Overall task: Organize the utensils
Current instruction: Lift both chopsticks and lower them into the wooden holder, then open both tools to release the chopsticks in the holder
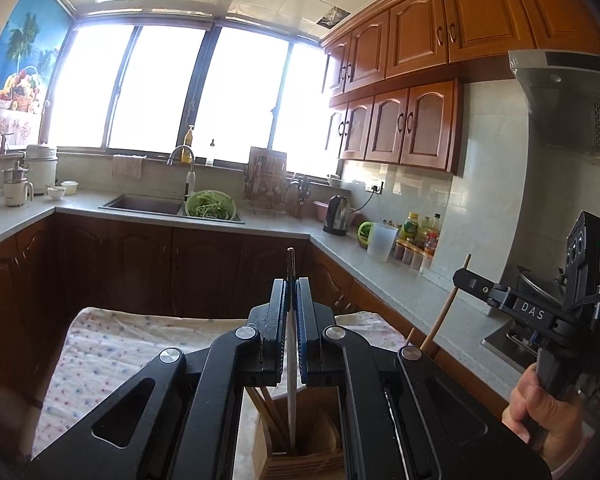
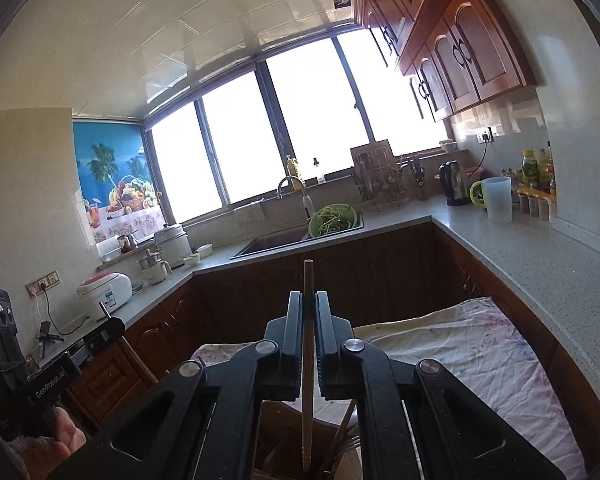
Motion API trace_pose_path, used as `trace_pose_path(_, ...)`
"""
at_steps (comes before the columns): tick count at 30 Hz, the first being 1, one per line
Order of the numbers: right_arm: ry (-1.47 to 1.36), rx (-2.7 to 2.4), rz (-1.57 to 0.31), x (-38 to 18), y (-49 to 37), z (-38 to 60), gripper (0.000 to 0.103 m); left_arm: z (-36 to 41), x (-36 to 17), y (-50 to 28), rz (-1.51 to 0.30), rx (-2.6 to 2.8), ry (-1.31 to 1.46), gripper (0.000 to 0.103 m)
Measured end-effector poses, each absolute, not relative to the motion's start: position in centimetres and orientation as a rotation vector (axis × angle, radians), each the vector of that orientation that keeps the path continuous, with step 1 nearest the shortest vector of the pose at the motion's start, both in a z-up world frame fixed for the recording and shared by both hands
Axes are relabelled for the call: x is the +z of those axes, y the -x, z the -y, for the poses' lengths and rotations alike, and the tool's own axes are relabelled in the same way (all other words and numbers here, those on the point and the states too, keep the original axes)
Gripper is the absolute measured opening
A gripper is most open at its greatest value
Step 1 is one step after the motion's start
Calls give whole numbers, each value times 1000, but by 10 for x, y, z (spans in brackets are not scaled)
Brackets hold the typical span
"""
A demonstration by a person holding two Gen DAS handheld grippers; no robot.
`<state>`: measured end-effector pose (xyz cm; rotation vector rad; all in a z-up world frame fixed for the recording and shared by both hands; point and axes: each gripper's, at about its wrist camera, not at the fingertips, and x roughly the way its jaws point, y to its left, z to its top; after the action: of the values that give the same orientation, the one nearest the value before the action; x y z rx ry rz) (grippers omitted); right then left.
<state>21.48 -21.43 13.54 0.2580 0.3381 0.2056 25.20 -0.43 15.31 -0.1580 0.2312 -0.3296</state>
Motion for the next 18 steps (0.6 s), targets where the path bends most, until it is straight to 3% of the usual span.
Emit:
trace_pose_path(10,-272,203,-428,75,-224,212,5,10,93,-265,-320,-308,154,4)
trace_pose_path(18,-286,194,-477,59,-228,218,6,7,74,-267,-376,-316,171,5)
